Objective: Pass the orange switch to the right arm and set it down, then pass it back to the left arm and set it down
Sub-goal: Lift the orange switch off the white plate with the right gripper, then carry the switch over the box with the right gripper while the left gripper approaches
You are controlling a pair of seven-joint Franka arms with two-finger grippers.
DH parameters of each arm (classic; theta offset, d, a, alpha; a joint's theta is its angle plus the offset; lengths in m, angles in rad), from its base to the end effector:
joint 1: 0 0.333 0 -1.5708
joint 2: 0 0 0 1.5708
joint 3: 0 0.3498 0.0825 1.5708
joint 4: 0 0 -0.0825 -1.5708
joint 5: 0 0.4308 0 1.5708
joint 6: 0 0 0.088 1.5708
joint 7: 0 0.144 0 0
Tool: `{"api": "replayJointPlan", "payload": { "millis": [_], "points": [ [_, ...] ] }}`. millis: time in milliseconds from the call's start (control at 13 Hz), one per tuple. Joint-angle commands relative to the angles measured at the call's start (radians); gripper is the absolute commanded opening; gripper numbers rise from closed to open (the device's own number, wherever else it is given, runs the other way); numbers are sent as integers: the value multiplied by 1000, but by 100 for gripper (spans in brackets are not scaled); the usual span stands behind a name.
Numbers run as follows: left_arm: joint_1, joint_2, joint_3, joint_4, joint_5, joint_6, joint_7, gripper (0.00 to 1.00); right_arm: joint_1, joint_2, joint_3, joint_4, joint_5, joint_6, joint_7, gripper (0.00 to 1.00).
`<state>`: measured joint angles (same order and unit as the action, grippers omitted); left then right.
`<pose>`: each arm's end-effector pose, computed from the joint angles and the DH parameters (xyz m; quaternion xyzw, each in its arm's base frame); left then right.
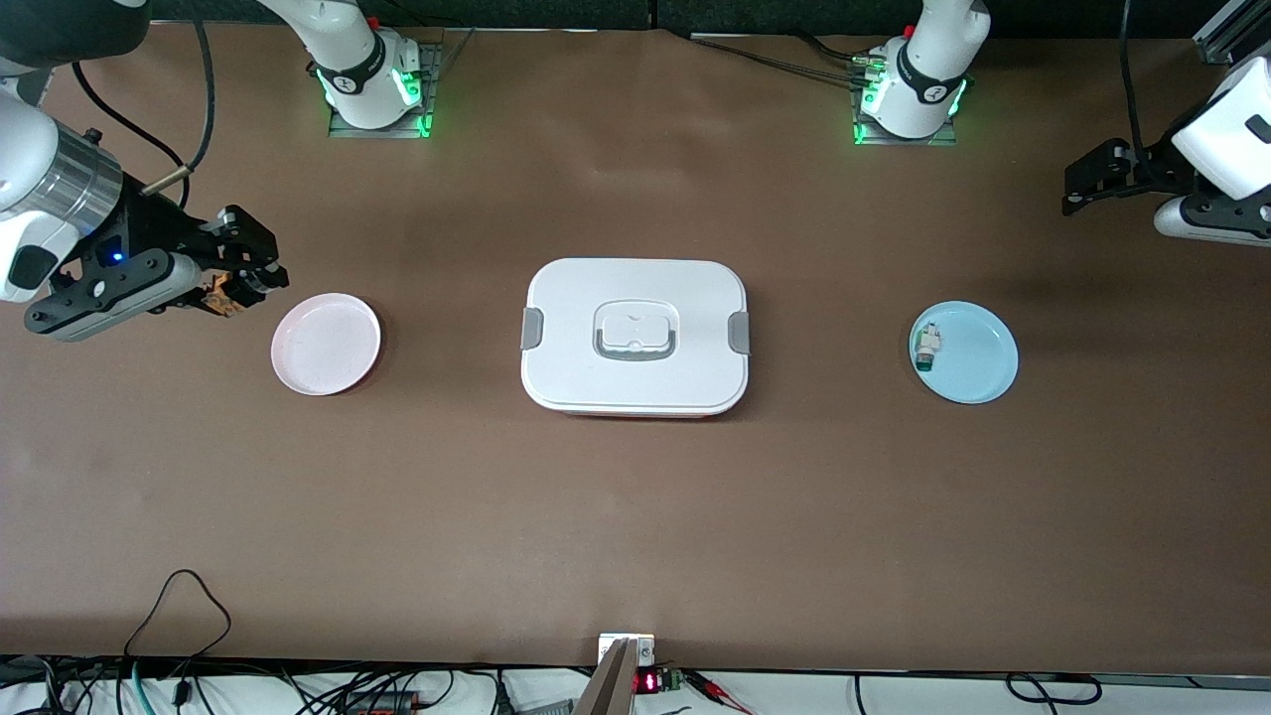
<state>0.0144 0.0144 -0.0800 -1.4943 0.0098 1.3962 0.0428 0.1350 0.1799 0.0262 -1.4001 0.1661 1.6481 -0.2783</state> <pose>0.5825 -0.0364 0.6377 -0.9970 0.0535 0.0561 0.0049 0.6608 0.1288 0.6053 -0.9727 -0.2133 -0.0389 0.0831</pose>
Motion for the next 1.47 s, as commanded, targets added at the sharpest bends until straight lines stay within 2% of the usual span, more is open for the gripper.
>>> {"api": "replayJointPlan", "payload": {
  "millis": [0, 154, 309, 463, 540, 772, 1080, 1389],
  "points": [
    [2, -7, 0, 2, -1, -9, 19, 100, 5, 1, 12, 18, 74, 38, -58, 33],
    [2, -7, 0, 2, -1, -9, 19, 100, 6, 3, 15, 18, 169, 93, -119, 32],
    [2, -7, 0, 2, -1, -9, 19, 100, 38, 3, 20, 16, 216, 139, -232, 32],
    [2, -7, 0, 2, 1, -9, 19, 100, 38, 9, 18, 16, 407, 156, -310, 32],
    [4, -7, 0, 2, -1, -9, 19, 100, 38, 13, 20, 15, 449, 160, -359, 32],
    [2, -7, 0, 2, -1, -9, 19, 100, 38, 30, 20, 6, 559, 162, -493, 32],
    [4, -7, 0, 2, -1, -9, 17, 100, 44, 52, 20, -14, 630, 148, -672, 32],
    [1, -1, -7, 0, -1, -34, 3, 100, 41, 95, 20, -77, 822, 148, -941, 32]
  ]
}}
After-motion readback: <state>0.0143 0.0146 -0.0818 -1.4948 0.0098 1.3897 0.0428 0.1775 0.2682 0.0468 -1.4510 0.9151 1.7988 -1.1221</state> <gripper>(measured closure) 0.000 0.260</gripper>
